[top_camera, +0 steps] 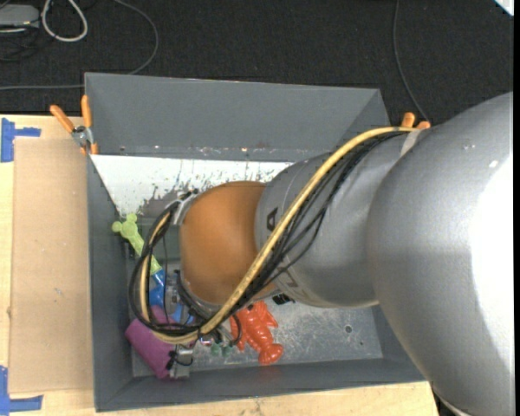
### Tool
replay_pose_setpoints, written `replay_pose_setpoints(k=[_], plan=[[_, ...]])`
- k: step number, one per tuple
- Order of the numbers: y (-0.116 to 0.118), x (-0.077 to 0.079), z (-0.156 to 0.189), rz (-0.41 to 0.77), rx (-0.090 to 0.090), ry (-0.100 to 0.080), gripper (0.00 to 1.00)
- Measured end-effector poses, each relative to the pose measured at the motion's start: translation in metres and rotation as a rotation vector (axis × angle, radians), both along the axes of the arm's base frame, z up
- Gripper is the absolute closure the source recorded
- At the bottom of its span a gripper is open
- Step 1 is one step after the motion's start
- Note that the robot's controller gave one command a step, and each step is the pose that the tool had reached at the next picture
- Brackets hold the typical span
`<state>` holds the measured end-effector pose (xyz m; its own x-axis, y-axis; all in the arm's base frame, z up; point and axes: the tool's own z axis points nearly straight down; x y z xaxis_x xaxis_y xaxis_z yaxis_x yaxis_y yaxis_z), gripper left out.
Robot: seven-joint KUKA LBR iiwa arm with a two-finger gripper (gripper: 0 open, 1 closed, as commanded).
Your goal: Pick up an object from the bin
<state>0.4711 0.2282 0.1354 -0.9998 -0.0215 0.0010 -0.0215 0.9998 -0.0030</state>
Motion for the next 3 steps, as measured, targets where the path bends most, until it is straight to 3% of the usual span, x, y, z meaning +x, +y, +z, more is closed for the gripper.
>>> replay_pose_setpoints(k=[1, 2, 3], plan=[[0.004, 0.072, -0.032, 0.721, 0.002, 0.005, 0.0], [0.007, 0.017, -0.059, 0.149, -0.012, 0.005, 0.0], [0.01, 0.115, -0.062, 0.436, -0.015, 0.014, 1.0]])
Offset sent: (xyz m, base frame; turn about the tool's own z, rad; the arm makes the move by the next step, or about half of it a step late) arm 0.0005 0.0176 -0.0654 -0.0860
